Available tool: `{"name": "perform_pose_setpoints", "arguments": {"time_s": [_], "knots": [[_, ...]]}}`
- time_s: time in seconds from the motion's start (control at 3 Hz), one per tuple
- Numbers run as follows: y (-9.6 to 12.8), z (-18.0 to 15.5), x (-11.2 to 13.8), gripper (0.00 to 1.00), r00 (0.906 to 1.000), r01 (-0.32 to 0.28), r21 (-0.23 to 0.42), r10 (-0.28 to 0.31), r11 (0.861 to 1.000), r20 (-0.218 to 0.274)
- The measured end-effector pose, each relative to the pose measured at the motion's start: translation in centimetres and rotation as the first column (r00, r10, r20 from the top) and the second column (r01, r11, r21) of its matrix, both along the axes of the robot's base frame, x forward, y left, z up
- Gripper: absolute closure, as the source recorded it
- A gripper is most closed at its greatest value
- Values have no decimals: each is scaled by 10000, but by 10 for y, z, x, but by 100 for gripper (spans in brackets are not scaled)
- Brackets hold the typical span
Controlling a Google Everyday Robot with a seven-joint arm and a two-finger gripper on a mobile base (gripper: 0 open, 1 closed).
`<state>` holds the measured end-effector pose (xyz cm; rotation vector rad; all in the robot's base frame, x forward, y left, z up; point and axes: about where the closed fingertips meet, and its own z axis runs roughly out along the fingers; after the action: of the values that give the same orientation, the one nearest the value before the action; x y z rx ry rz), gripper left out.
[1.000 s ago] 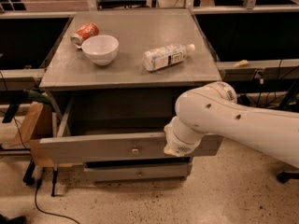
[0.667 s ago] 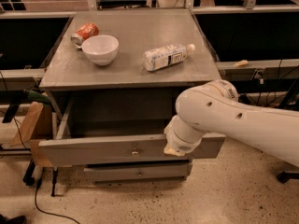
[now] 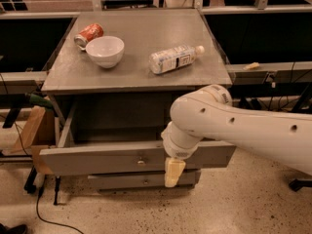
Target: Open top drawer
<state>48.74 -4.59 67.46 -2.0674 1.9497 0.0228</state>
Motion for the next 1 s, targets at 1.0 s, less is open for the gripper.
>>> {"name": "perform_pose_setpoints", "arguments": {"time_s": [1.0], "knots": [[2,-21,13,39,9978,-624,-258,629,9977,187]]}}
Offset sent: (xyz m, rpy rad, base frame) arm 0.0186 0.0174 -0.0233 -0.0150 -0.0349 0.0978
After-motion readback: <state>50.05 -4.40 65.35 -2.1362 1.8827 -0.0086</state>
